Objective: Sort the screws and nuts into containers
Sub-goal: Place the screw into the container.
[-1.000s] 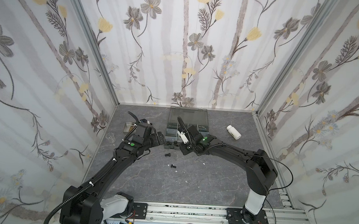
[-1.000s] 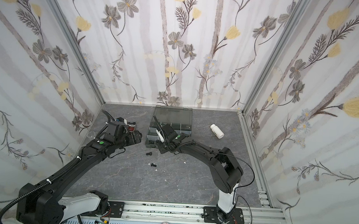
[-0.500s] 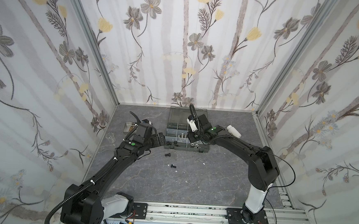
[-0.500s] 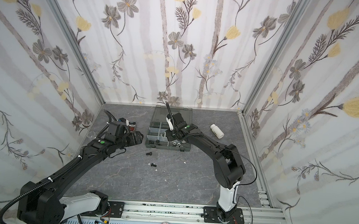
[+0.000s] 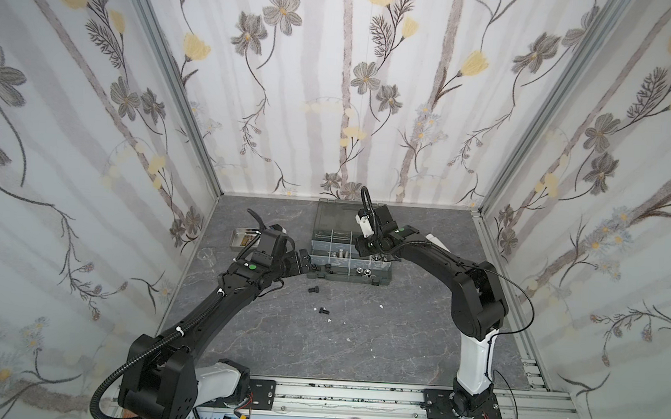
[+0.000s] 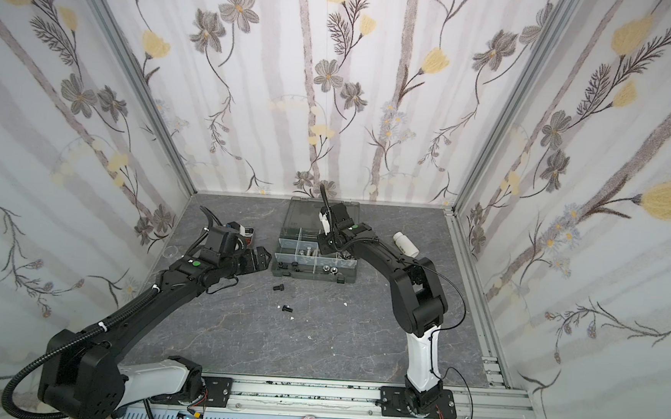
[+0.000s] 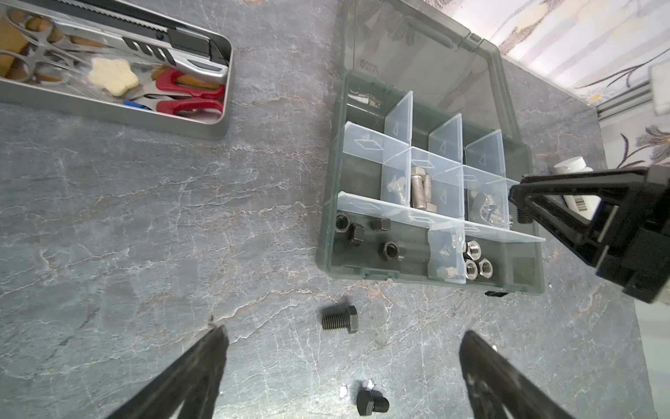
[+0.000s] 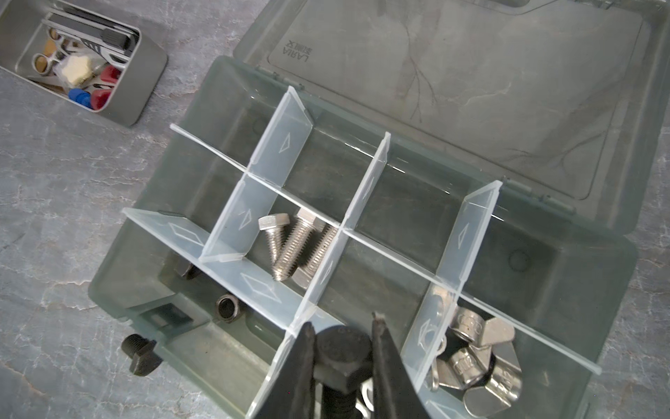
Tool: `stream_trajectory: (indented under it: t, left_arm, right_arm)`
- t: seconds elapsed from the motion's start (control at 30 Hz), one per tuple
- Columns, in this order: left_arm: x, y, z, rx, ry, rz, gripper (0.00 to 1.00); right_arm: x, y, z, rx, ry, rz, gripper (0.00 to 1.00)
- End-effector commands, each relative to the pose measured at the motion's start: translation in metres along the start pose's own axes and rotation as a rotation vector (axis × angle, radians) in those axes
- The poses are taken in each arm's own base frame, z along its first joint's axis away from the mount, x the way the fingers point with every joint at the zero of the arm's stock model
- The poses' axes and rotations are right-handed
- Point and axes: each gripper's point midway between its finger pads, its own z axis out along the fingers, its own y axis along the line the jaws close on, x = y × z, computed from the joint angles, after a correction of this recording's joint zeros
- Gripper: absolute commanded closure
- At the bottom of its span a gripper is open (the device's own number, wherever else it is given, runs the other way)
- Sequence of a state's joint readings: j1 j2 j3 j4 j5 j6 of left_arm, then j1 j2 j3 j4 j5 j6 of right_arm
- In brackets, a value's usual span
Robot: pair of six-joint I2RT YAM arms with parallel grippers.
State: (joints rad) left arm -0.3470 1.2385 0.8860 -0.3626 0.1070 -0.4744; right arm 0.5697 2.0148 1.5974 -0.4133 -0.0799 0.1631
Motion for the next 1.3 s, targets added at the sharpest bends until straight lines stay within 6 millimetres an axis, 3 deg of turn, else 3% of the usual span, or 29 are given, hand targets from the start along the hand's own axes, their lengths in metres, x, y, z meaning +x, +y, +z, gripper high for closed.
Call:
stream_trajectory:
  t: [0.0,0.33,0.73,1.0,1.27]
  left_arm:
    - [-0.005,-0.008,0.0,0.041,-0.019,0.011,0.0]
    - [-0.002,-0.007,0.003,0.037,-0.006,0.018,0.0]
    - [0.002,-0.005,0.011,0.031,0.019,0.019,0.0]
    - [0.008,-0.003,0.014,0.007,0.049,0.046,0.03]
    - [0.038,0.001,0.033,-0.063,0.151,0.078,0.14]
  right_arm:
    - [-0.003,-0.001,0.005,-0.017,-0.004,-0.008,0.84]
    - [-0.001,-0.01,0.022,-0.028,0.012,0.01,0.76]
    - [-0.009,-0.015,0.014,-0.028,-0.009,0.019,0.63]
    - [-0.018,-0.009,-0.011,-0.041,-0.054,0.024,0.62]
    - [-0.019,-0.003,-0.05,-0.063,-0.132,0.034,0.62]
